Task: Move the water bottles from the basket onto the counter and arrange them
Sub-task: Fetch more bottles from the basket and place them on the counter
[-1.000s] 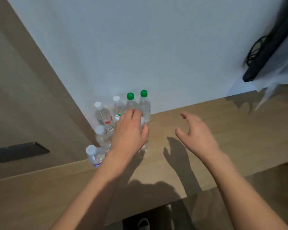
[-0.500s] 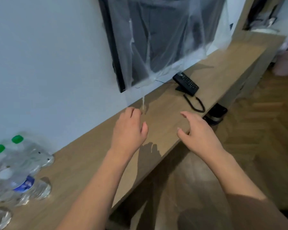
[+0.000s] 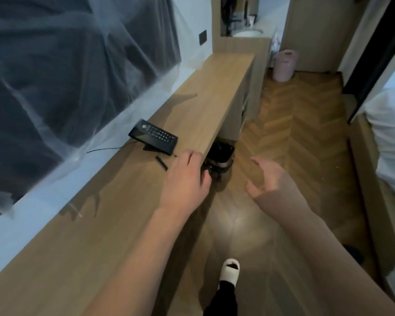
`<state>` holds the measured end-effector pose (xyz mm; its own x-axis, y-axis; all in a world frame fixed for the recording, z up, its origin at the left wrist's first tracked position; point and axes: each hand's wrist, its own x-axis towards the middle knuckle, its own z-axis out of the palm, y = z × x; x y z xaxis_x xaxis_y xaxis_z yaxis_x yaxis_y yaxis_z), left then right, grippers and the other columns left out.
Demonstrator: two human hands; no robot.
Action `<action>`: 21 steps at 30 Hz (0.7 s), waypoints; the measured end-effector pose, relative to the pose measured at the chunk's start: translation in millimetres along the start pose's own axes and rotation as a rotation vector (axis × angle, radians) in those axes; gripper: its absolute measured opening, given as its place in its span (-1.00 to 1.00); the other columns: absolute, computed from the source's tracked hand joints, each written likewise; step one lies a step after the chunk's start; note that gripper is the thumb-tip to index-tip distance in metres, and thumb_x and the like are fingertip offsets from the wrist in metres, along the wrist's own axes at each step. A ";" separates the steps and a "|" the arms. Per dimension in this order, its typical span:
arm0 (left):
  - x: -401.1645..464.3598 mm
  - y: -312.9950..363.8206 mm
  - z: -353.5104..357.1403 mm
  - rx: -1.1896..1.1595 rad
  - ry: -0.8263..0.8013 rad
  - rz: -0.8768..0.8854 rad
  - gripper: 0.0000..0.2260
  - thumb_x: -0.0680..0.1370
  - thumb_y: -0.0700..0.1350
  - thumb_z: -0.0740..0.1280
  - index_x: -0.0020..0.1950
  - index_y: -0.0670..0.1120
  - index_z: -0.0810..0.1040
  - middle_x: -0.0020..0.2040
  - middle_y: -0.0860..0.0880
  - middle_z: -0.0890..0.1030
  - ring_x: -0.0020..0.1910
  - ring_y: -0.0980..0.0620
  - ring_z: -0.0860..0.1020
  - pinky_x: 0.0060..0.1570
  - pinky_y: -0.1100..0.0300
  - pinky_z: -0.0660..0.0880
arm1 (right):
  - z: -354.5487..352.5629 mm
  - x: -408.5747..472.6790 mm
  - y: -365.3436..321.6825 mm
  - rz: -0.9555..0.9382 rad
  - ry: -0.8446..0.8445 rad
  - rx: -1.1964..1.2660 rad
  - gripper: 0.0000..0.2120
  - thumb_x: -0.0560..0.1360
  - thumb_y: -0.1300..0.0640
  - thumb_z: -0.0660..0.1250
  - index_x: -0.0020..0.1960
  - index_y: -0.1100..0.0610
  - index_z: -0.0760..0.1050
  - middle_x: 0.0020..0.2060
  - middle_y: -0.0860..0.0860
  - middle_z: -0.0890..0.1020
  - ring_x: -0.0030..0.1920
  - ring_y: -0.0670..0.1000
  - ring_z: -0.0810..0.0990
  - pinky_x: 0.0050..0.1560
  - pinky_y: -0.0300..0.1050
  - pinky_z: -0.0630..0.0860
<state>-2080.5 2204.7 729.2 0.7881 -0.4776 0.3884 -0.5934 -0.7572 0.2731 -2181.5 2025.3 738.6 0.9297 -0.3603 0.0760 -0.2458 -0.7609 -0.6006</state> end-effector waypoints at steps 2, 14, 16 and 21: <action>51.3 3.1 29.9 -0.020 0.004 0.013 -0.71 0.54 -0.05 0.30 0.22 -0.11 0.49 0.18 -0.06 0.48 0.12 -0.06 0.48 0.14 0.05 0.47 | -9.5 47.8 19.9 0.028 -0.010 -0.031 -0.46 0.54 0.06 0.33 0.49 0.05 0.31 0.39 0.03 0.43 0.36 0.07 0.43 0.30 -0.13 0.34; 380.9 71.2 143.1 -0.021 0.009 0.162 -0.73 0.56 -0.05 0.28 0.24 -0.07 0.46 0.17 -0.02 0.48 0.07 0.03 0.49 0.06 0.15 0.52 | -107.7 333.3 135.4 0.121 0.083 -0.065 -0.43 0.53 -0.01 0.34 0.49 0.06 0.30 0.39 0.00 0.43 0.37 0.01 0.41 0.34 -0.13 0.33; 423.2 93.9 174.5 -0.011 -0.007 0.202 -0.74 0.56 -0.05 0.30 0.23 -0.07 0.48 0.14 -0.02 0.50 0.06 0.03 0.50 0.07 0.17 0.51 | -118.5 376.4 168.4 0.124 0.090 -0.057 -0.42 0.52 0.03 0.34 0.50 0.09 0.30 0.41 0.03 0.43 0.40 0.01 0.39 0.39 -0.12 0.29; 545.3 157.7 261.2 -0.011 0.009 0.212 -0.72 0.56 -0.03 0.33 0.26 -0.04 0.49 0.18 0.01 0.51 0.12 0.07 0.50 0.15 0.19 0.52 | -159.1 501.5 265.2 0.117 0.110 -0.030 -0.41 0.54 0.02 0.33 0.53 0.07 0.25 0.46 0.00 0.38 0.44 -0.02 0.35 0.43 -0.12 0.26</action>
<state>-1701.6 1708.4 754.1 0.6440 -0.6217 0.4458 -0.7476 -0.6351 0.1942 -1824.1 1557.0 744.0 0.8590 -0.5032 0.0941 -0.3608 -0.7254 -0.5862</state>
